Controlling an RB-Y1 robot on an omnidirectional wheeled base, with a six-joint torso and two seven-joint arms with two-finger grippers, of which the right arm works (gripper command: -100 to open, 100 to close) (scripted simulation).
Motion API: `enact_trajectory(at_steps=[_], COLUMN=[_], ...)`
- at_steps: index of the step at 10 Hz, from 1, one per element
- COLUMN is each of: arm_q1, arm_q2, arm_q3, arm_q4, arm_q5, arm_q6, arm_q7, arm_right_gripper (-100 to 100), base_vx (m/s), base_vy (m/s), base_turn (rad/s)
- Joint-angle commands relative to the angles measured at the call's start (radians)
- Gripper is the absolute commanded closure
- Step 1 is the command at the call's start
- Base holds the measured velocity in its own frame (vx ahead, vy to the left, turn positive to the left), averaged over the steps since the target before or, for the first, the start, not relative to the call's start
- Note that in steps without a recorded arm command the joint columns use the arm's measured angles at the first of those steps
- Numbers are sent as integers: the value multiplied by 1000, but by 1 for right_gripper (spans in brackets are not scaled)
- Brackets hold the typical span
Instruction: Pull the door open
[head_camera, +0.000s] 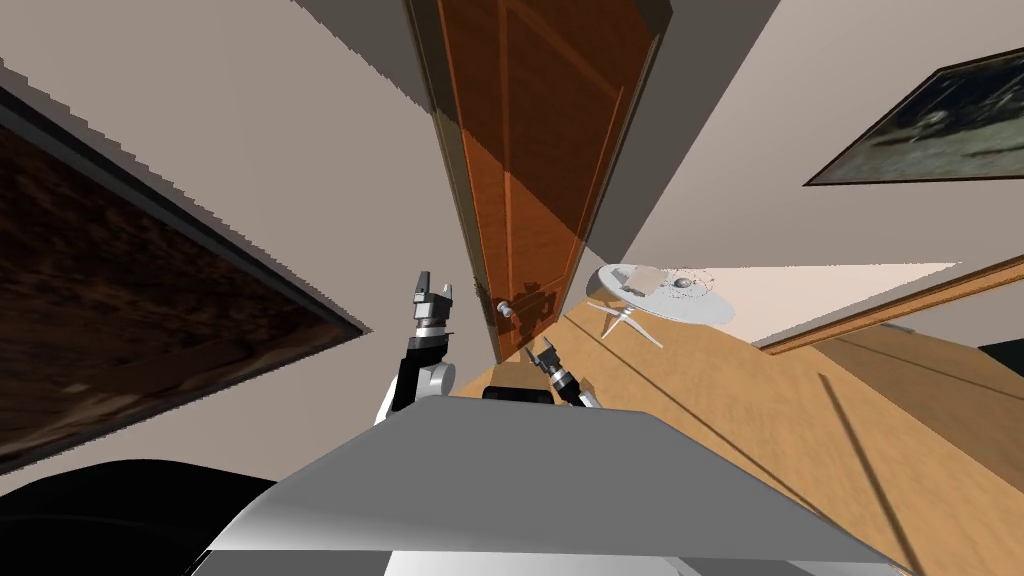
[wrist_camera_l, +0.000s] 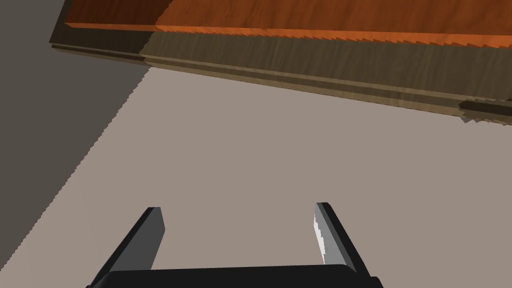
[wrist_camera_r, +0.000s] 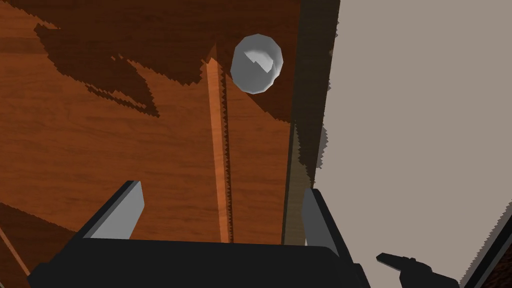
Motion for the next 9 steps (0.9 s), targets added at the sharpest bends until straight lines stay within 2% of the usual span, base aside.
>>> enact_trajectory(at_steps=[1, 5, 6, 9], arm_q1=[-3, -13, -10, -13], arm_q2=[2, 5, 3, 2], arm_q3=[5, 12, 12, 0], arm_q4=[14, 51, 42, 44], arm_q5=[10, 28, 26, 27], arm_q6=[-3, -11, -8, -8], arm_q7=[17, 50, 44, 45], arm_right_gripper=[-100, -100, -100, -100], base_vx=[185, 191, 85, -126], base_vy=[70, 94, 32, -71], base_turn=[68, 72, 12, 7])
